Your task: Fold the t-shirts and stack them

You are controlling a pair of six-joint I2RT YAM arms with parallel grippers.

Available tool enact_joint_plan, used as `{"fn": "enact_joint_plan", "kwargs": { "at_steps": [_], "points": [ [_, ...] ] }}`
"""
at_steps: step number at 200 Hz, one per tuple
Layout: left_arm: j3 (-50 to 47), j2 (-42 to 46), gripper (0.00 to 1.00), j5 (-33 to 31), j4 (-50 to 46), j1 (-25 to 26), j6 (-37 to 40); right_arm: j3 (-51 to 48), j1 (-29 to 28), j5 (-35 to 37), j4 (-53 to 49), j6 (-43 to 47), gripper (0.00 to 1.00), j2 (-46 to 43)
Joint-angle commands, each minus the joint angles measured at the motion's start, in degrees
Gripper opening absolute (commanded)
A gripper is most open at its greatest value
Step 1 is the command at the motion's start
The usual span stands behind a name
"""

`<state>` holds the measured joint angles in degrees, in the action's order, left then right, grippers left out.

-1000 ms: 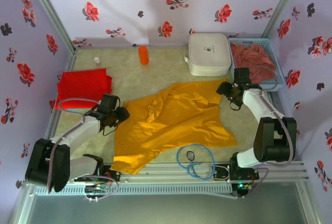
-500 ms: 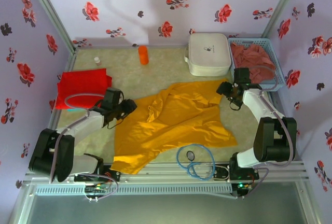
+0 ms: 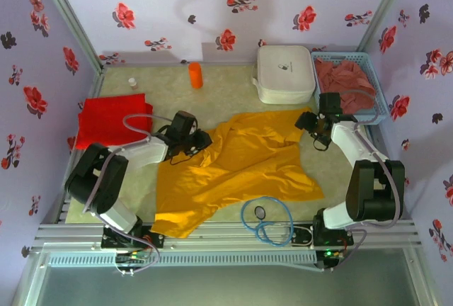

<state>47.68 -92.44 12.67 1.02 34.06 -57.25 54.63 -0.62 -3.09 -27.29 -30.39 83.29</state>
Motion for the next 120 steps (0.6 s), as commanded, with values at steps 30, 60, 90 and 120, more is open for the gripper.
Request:
{"fn": "enact_joint_plan", "kwargs": {
  "at_steps": [30,60,90,120],
  "points": [
    [16.7,-5.9,0.11,-1.2,-16.7,9.8,11.9,-0.1,0.4,-0.2,-0.7,0.8,0.82,-0.1],
    [22.0,-12.3,0.08,-0.6,-23.3,15.1,14.2,0.0,0.4,-0.7,-0.4,0.6,0.82,0.5],
    [22.6,-13.9,0.37,-1.1,-26.7,16.8,15.0,0.2,0.4,-0.9,-0.6,0.5,0.82,0.6],
    [21.7,-9.1,0.49,-3.0,-29.3,15.5,15.3,0.3,0.4,-1.0,-0.6,0.6,0.82,0.6]
  ]
}}
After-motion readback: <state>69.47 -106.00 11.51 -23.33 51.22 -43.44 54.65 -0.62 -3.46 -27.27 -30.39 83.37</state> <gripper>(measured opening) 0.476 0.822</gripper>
